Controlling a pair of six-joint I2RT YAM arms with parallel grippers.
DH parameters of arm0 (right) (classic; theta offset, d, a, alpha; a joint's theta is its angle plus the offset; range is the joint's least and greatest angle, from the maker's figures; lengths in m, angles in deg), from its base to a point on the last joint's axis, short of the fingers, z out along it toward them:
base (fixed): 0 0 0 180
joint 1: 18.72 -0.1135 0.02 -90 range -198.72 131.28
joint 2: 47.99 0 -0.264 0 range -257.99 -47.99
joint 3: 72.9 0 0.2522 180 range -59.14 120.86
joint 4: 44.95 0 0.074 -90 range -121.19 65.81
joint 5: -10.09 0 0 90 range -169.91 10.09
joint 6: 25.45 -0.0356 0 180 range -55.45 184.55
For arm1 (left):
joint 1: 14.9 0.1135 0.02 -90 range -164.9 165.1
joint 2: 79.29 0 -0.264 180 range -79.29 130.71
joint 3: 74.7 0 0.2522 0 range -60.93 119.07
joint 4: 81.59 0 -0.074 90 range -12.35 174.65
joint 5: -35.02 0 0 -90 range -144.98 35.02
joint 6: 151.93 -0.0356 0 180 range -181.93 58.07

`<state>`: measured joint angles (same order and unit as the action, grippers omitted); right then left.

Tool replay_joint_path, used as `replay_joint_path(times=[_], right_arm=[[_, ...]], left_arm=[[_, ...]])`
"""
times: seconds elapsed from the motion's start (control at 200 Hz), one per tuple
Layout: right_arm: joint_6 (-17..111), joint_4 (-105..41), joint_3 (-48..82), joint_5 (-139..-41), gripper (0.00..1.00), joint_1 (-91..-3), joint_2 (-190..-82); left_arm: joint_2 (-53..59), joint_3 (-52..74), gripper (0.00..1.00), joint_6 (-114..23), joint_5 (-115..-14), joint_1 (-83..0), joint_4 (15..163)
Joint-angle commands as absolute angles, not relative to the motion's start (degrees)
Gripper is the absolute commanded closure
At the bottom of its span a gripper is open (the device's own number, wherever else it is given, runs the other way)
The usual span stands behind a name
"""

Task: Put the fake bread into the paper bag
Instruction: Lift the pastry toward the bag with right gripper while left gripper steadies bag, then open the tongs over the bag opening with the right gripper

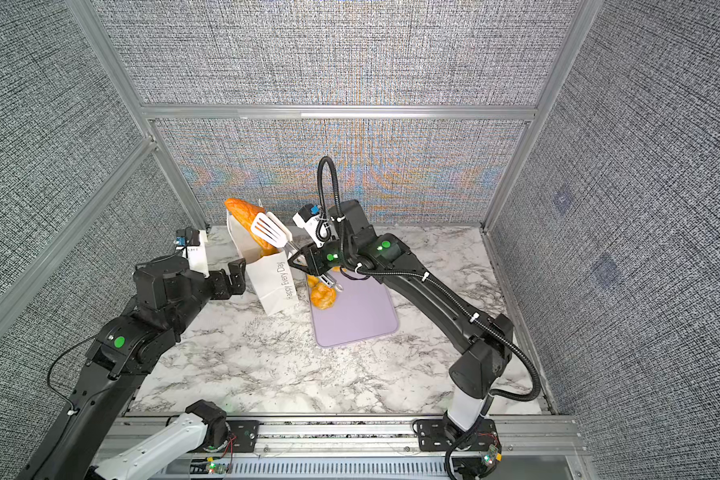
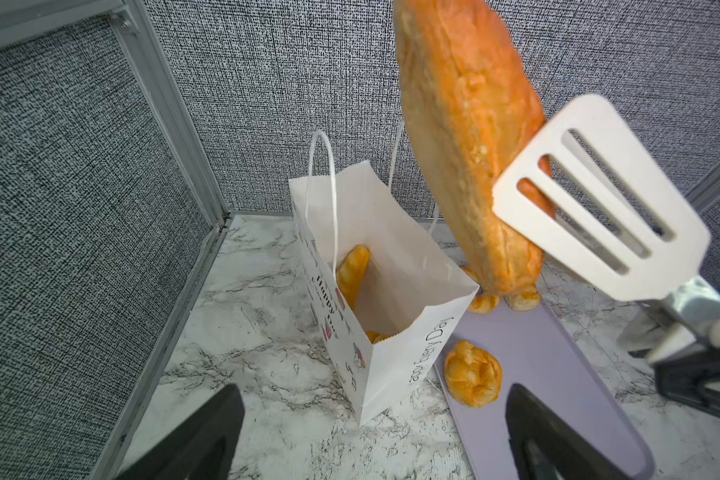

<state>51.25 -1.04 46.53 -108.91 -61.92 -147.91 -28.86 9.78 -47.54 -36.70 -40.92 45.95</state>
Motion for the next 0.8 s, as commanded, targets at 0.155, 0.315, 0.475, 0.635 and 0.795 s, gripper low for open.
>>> replay_joint_path(times=[0.155,0.315,0.475,0.635,0.795], right_arm=[[48.21,-7.29,48.59,-111.65,0.68,-62.39,-150.95],[48.02,-6.85,49.75,-111.03,0.68,-62.32,-152.98],[47.38,-5.9,51.23,-110.55,0.68,-62.31,-155.09],[47.08,-4.42,52.8,-109.65,0.68,-62.37,-157.12],[47.28,-2.67,54.37,-108.46,0.68,-62.34,-158.65]], left_arm=[[-29.98,8.5,0.0,-47.14,-37.34,-39.98,44.7],[-29.94,7.97,0.01,-47.15,-37.45,-39.87,44.4],[-29.72,8.17,0.0,-47.67,-37.31,-39.87,44.05],[-29.55,8.1,0.01,-47.8,-37.32,-39.82,43.63],[-29.8,7.97,0.01,-47.87,-37.09,-39.83,43.26]])
